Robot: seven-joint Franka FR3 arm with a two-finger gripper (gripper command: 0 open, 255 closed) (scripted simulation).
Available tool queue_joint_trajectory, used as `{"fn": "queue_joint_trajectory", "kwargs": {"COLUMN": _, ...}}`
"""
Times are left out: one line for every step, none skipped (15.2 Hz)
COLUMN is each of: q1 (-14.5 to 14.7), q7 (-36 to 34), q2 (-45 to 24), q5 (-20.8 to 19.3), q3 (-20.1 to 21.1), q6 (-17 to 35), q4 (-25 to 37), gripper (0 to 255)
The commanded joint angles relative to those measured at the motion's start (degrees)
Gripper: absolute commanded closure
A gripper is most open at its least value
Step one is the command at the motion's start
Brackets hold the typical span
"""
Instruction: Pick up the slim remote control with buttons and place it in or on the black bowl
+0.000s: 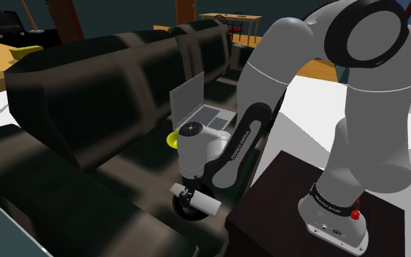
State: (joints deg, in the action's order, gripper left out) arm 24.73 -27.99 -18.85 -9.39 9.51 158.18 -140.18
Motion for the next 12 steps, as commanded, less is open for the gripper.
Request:
{"fn": "queue_joint_trajectory", "kwargs": {"q1": 0.0, "q7": 0.0, "q2": 0.0, "q5": 0.0, "q3": 0.0, "q6": 0.0, "q4": 0.0, "gripper": 0}}
{"fn": "queue_joint_trajectory", "kwargs": {"q1": -0.53, "q7": 0.71, "q2": 2.09, "q5": 0.96, "q3": 0.74, "q6": -1.74, "q4": -0.32, "gripper": 0}}
{"fn": "queue_joint_trajectory", "kwargs": {"q1": -1.01, "q7": 1.43, "q2": 4.14, "q5": 1.95, "q3": 1.43, "q6": -3.52, "q4": -0.56, "gripper": 0}}
{"fn": "queue_joint_trajectory", "kwargs": {"q1": -1.41, "q7": 2.16, "q2": 6.15, "q5": 2.96, "q3": 2.02, "q6": -5.34, "q4": -0.71, "gripper": 0}}
{"fn": "queue_joint_trajectory", "kwargs": {"q1": -1.63, "q7": 2.73, "q2": 7.71, "q5": 3.76, "q3": 2.4, "q6": -6.8, "q4": -0.76, "gripper": 0}}
{"fn": "queue_joint_trajectory", "kwargs": {"q1": -1.58, "q7": 2.74, "q2": 7.72, "q5": 3.78, "q3": 2.35, "q6": -6.8, "q4": -0.76, "gripper": 0}}
{"fn": "queue_joint_trajectory", "kwargs": {"q1": -1.57, "q7": 2.75, "q2": 7.72, "q5": 3.78, "q3": 2.35, "q6": -6.8, "q4": -0.77, "gripper": 0}}
{"fn": "queue_joint_trajectory", "kwargs": {"q1": -1.57, "q7": 2.75, "q2": 7.72, "q5": 3.78, "q3": 2.34, "q6": -6.8, "q4": -0.77, "gripper": 0}}
{"fn": "queue_joint_trajectory", "kwargs": {"q1": -1.57, "q7": 2.75, "q2": 7.72, "q5": 3.78, "q3": 2.34, "q6": -6.8, "q4": -0.76, "gripper": 0}}
{"fn": "queue_joint_trajectory", "kwargs": {"q1": -1.57, "q7": 2.75, "q2": 7.72, "q5": 3.78, "q3": 2.34, "q6": -6.8, "q4": -0.76, "gripper": 0}}
{"fn": "queue_joint_trajectory", "kwargs": {"q1": -1.57, "q7": 2.75, "q2": 7.72, "q5": 3.78, "q3": 2.34, "q6": -6.8, "q4": -0.76, "gripper": 0}}
{"fn": "queue_joint_trajectory", "kwargs": {"q1": -1.57, "q7": 2.75, "q2": 7.72, "q5": 3.78, "q3": 2.34, "q6": -6.8, "q4": -0.76, "gripper": 0}}
